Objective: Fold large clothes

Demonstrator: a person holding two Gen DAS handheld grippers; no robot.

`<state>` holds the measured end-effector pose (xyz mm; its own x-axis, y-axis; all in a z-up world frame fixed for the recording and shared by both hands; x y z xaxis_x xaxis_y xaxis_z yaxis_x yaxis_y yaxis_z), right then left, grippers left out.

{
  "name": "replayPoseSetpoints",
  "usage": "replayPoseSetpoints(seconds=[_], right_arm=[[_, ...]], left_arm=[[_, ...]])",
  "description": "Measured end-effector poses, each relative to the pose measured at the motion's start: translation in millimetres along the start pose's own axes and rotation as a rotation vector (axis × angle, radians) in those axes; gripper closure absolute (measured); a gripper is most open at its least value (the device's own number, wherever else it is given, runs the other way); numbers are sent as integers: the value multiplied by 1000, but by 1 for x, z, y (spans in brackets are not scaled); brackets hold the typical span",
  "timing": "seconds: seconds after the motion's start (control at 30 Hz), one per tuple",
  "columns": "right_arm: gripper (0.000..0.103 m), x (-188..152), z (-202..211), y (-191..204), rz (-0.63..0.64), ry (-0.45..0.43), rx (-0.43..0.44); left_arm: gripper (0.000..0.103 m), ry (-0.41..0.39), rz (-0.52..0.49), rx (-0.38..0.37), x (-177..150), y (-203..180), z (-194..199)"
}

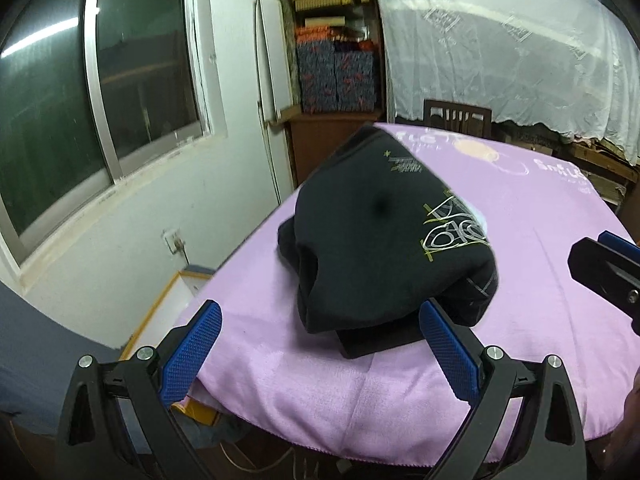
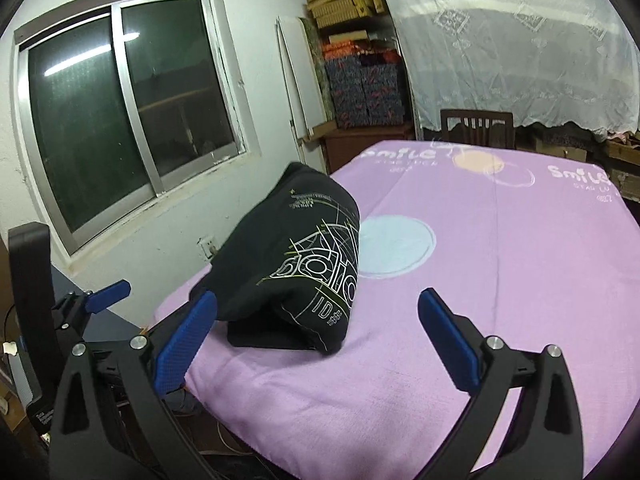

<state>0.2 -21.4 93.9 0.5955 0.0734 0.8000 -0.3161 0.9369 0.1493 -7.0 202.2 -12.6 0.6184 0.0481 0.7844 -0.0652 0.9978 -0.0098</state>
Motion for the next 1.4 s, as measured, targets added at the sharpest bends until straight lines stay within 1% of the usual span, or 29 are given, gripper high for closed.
replayPoseSetpoints(seconds=[0.17, 0.33, 0.4, 0.47, 0.63, 0.83, 0.93, 1.1, 1.4], right_arm=[[5, 0, -21, 2, 2, 44, 1], [5, -5, -31, 3, -8, 90, 10], [5, -6, -31, 4, 11, 91, -18], [5, -8, -29, 6, 25, 89, -26], [5, -14, -28, 12, 40, 100, -27], [5, -14, -25, 15, 48, 90, -34], [5, -14, -24, 16, 55, 94, -35], [5, -16, -25, 18, 55, 97, -42], [5, -24, -27, 19, 56, 121, -38]], left_arm=[[4, 16, 13, 15, -1, 4, -9], [4, 27, 10, 34, -3, 2, -6], [4, 22, 11, 44, -4, 2, -1], [4, 16, 15, 42, -6, 3, 3], [4, 17, 20, -21, -6, 2, 8], [4, 24, 15, 25, -5, 1, 9], [4, 20, 31, 22, -6, 4, 10], [4, 27, 65, -10, -6, 9, 10], [4, 43, 41, 50, -7, 2, 8]])
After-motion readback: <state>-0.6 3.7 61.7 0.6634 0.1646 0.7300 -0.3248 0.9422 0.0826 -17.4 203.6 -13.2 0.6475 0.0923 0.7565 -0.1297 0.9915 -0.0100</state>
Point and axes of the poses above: each gripper's, at about its wrist camera, not at the fingertips, and z roughly against the way its jaws point, y to its left, x to its top, the point moved 2 cm from there along -z, roughly the way its jaws point, and after that the axes turned 10 degrees about -x, right-handed, at the moved point
